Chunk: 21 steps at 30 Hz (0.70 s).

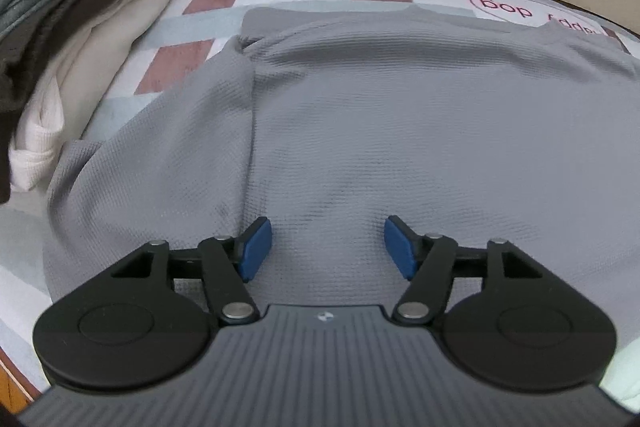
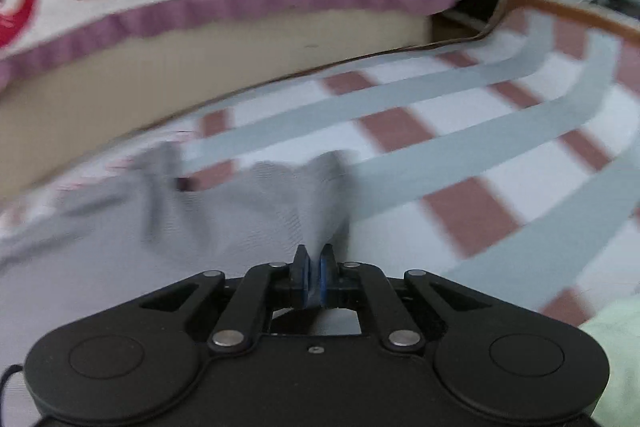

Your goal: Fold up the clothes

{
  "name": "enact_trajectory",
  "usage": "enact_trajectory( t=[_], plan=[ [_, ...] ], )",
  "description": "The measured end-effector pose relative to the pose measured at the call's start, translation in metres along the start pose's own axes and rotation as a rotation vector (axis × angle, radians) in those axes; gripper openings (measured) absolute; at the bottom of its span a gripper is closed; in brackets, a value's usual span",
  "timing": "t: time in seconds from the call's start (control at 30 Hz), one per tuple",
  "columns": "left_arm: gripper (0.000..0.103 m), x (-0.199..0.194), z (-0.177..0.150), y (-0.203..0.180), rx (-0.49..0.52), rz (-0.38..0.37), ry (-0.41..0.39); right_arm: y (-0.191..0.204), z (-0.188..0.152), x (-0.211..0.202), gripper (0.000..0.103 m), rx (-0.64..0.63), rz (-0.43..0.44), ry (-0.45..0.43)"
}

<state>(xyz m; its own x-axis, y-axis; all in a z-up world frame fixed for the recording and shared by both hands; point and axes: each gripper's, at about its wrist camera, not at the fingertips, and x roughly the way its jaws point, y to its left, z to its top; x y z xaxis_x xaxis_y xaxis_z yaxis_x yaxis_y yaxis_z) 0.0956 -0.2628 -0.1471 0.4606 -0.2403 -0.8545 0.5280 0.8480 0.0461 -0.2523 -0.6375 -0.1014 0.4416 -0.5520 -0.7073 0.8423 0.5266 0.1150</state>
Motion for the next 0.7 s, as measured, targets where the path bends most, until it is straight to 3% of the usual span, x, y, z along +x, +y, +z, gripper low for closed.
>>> enact_trajectory(
  t=[0.1, 0.13, 0.2, 0.27, 0.33, 0.43, 0.63, 0.7],
  plan=[
    [0.064, -0.001, -0.001, 0.001, 0.017, 0.002, -0.005, -0.019, -0.002, 0.002, 0.006, 0.116, -0.003, 0.059],
    [0.063, -0.002, -0.001, 0.003, 0.021, -0.001, -0.002, -0.017, -0.002, -0.004, 0.013, 0.101, -0.005, 0.051],
    [0.063, -0.01, -0.004, 0.024, -0.037, 0.014, 0.003, -0.007, -0.001, -0.016, 0.019, 0.039, -0.037, 0.023],
    [0.063, -0.019, -0.007, 0.045, -0.095, 0.029, 0.007, 0.014, 0.009, -0.024, 0.042, -0.064, -0.051, -0.025],
    [0.069, -0.027, -0.01, 0.066, -0.153, 0.044, 0.012, 0.038, 0.021, -0.029, 0.043, -0.159, -0.026, -0.06],
    [0.071, -0.039, -0.015, 0.098, -0.24, 0.066, 0.018, 0.086, 0.044, -0.026, 0.043, -0.31, 0.186, 0.009],
    [0.071, -0.063, -0.024, 0.162, -0.414, 0.112, 0.032, 0.218, 0.064, -0.014, 0.043, -0.483, 0.772, 0.31],
    [0.071, -0.061, -0.038, 0.18, -0.553, 0.027, 0.07, 0.257, 0.06, -0.013, 0.045, -0.445, 0.937, 0.402]
  ],
)
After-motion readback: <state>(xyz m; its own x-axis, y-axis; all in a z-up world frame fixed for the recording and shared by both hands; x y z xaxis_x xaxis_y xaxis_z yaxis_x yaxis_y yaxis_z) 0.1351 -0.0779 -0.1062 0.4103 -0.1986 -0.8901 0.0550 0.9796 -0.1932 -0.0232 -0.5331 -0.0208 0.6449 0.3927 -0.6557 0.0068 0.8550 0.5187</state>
